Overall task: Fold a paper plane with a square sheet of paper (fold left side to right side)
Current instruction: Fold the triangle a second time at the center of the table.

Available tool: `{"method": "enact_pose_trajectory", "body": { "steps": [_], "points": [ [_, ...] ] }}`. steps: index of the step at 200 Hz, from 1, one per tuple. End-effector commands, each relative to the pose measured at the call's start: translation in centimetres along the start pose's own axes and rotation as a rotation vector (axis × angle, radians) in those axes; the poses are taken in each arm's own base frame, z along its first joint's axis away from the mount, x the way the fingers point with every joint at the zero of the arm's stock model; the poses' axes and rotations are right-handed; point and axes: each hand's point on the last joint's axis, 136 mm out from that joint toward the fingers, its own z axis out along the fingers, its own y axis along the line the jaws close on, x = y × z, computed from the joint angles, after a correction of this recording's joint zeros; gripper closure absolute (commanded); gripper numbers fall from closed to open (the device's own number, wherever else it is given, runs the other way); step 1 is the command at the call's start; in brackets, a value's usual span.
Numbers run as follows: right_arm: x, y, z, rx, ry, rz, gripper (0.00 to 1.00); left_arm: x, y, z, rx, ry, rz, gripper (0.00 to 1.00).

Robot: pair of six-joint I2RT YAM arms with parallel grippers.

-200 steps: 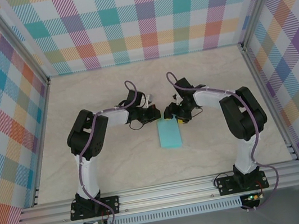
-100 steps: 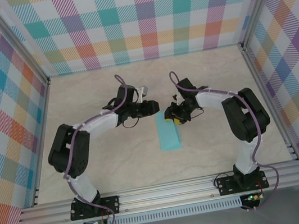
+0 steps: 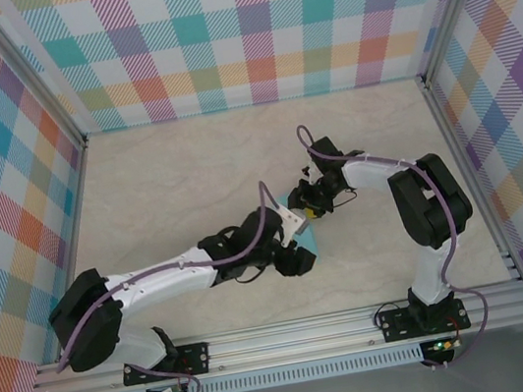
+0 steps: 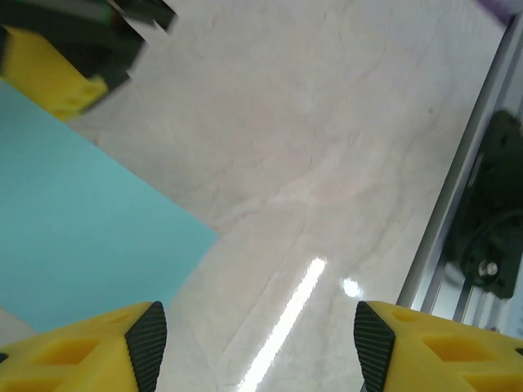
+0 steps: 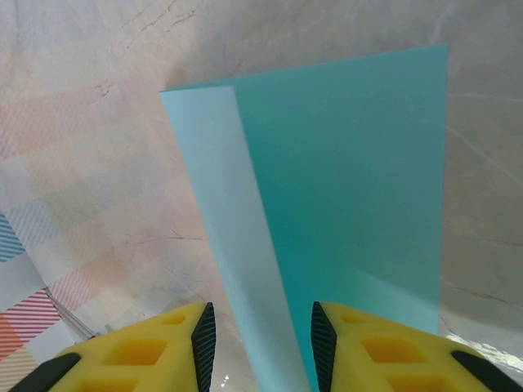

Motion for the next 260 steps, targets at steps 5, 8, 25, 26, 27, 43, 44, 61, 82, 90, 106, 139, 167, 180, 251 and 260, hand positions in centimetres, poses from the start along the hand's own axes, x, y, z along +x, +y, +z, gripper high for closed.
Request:
{"method": "enact_pose_trajectory", "body": {
  "steps": [5, 8, 25, 26, 27, 43, 44, 61, 82, 90, 106, 139, 167, 180, 251, 260],
  "points": [
    [-0.1, 1.0, -0.9, -0.023, -0.002, 0.015, 0.62, 1.9, 1.4, 2.0, -0.177, 0.107, 0.112, 0.32],
    [-0.1, 1.1, -1.0, -0.023, -0.002, 0.015, 0.62, 1.9, 1.2, 2.2, -0.185, 0.113, 0.123, 0.31],
    [-0.2, 1.2, -1.1, -0.022, -0.006, 0.018, 0.63, 2.2, 0.9, 3.5, -0.235, 0.145, 0.17, 0.26],
    [-0.2, 1.2, -1.1, -0.023, -0.006, 0.017, 0.63, 2.2, 0.8, 3.5, -0.239, 0.145, 0.173, 0.26],
    [-0.2, 1.2, -1.1, -0.023, -0.007, 0.017, 0.63, 2.3, 0.8, 3.6, -0.242, 0.148, 0.175, 0.26],
    [-0.2, 1.3, -1.1, -0.022, -0.007, 0.02, 0.63, 2.2, 1.2, 4.4, -0.319, 0.148, 0.191, 0.22],
    [-0.2, 1.3, -1.2, -0.023, -0.007, 0.02, 0.63, 2.1, 1.3, 4.4, -0.321, 0.147, 0.192, 0.21],
    [-0.2, 1.3, -1.2, -0.021, -0.005, 0.022, 0.63, 2.5, 1.8, 5.0, -0.385, 0.177, 0.21, 0.18],
    [-0.2, 1.3, -1.2, -0.02, -0.005, 0.02, 0.63, 2.4, 2.5, 5.8, -0.479, 0.199, 0.25, 0.14],
    [-0.2, 1.2, -1.1, -0.017, -0.004, 0.025, 0.63, 2.1, 2.7, 6.0, -0.526, 0.194, 0.273, 0.12],
    [-0.3, 1.2, -1.1, -0.017, -0.006, 0.025, 0.63, 1.8, 3.0, 6.7, -0.602, 0.198, 0.324, 0.1],
    [-0.3, 1.2, -0.9, -0.019, -0.004, 0.028, 0.63, 2.1, 3.3, 7.9, -0.707, 0.233, 0.399, 0.1],
    [-0.3, 1.0, -0.8, -0.018, -0.001, 0.032, 0.63, 2.0, 3.9, 7.8, -0.811, 0.245, 0.453, 0.12],
    [-0.3, 1.1, -0.8, -0.017, 0.0, 0.029, 0.63, 1.9, 3.8, 7.8, -0.817, 0.241, 0.454, 0.15],
    [-0.2, 0.8, -0.7, -0.006, 0.004, 0.027, 0.64, 1.8, 4.2, 7.4, -0.848, 0.234, 0.447, 0.49],
    [-0.2, 0.7, -0.7, -0.004, 0.003, 0.028, 0.64, 1.7, 4.1, 7.4, -0.845, 0.232, 0.446, 0.55]
  ]
}}
